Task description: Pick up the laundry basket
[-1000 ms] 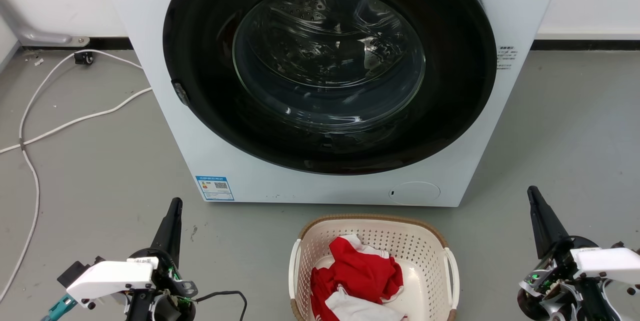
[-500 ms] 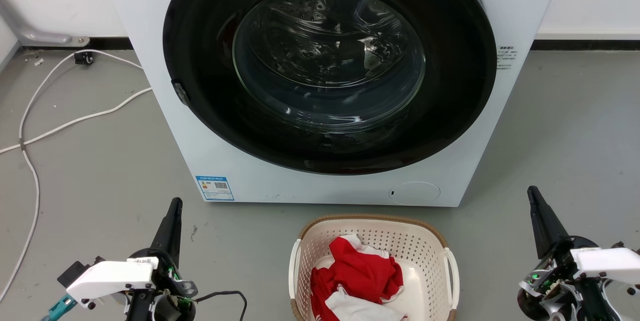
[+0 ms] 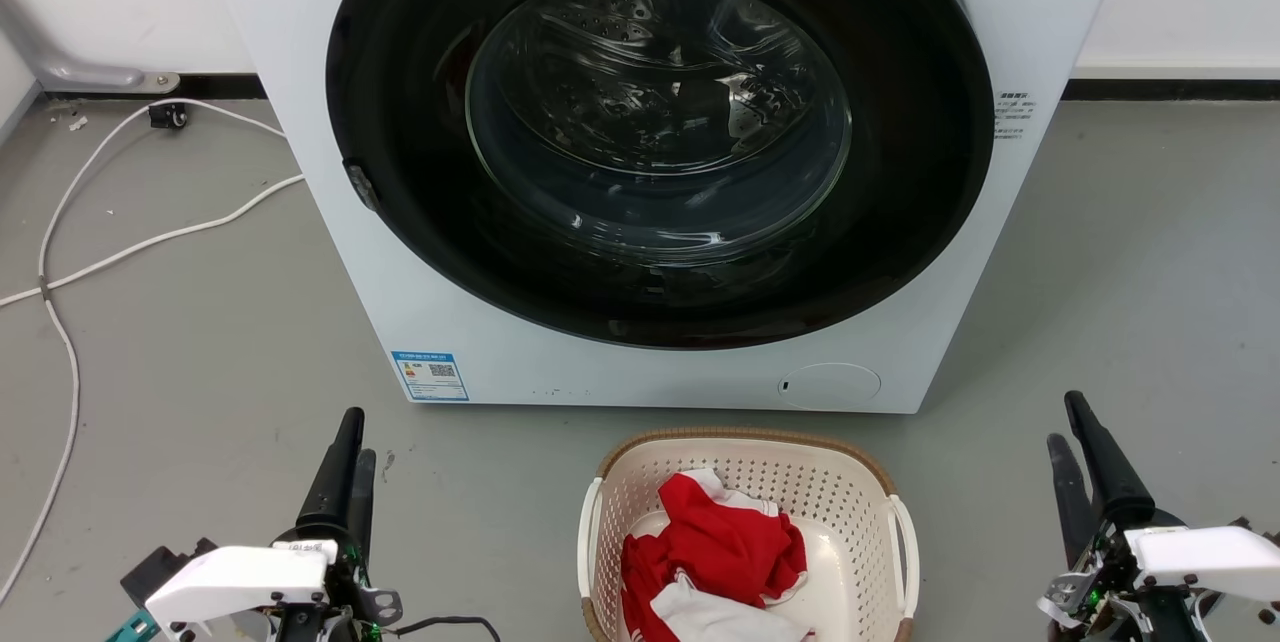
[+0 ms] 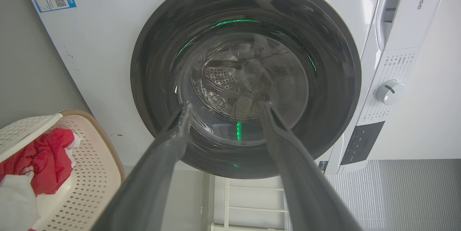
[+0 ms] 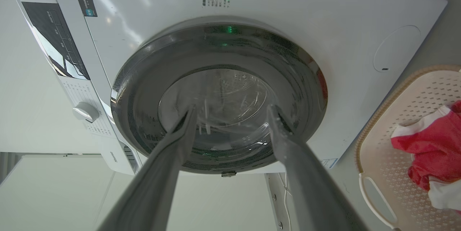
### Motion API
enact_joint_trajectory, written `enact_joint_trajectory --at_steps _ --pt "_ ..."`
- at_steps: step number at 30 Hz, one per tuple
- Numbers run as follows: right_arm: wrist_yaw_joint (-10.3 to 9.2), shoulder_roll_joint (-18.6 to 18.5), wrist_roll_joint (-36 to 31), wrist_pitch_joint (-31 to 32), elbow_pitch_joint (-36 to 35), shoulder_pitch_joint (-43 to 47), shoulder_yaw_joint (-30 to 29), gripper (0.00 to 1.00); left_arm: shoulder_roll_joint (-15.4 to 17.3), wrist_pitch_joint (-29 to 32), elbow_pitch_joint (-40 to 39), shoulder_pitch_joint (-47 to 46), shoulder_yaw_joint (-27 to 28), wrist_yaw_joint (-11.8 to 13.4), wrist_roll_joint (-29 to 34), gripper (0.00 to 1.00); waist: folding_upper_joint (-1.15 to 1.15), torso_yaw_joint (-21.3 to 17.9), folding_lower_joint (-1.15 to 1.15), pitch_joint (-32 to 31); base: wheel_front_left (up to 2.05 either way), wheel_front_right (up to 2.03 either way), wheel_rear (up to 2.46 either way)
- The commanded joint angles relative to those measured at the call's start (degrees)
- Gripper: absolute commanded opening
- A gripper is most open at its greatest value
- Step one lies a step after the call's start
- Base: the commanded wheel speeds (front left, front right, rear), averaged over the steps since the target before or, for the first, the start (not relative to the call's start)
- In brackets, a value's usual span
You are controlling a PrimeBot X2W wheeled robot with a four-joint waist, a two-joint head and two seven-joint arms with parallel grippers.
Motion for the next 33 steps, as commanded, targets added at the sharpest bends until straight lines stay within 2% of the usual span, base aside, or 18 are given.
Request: enact_joint_trajectory --at_steps 1,19,33 --pt "0.01 -0.1 -1.6 -0.5 -1.5 -0.5 0.0 1.00 0.1 -0.4 -1.4 -0.8 -0.2 0.1 1.3 1.00 0.00 0.0 0.00 0.0 0.00 0.00 0.00" --pt "0.01 -0.1 -26.8 -5.1 -8.5 1.9 2.3 1.00 0.2 -5.0 -6.8 0.5 -3.5 5.0 21.4 1.00 0.00 0.0 0.00 0.0 0.00 0.00 0.00" --pt "0.01 -0.2 -41.6 -8.1 -12.3 3.7 3.7 1.00 0.2 -8.0 -9.5 1.7 -5.9 7.3 35.4 1.00 0.00 0.1 0.00 -0.1 0.00 0.00 0.00"
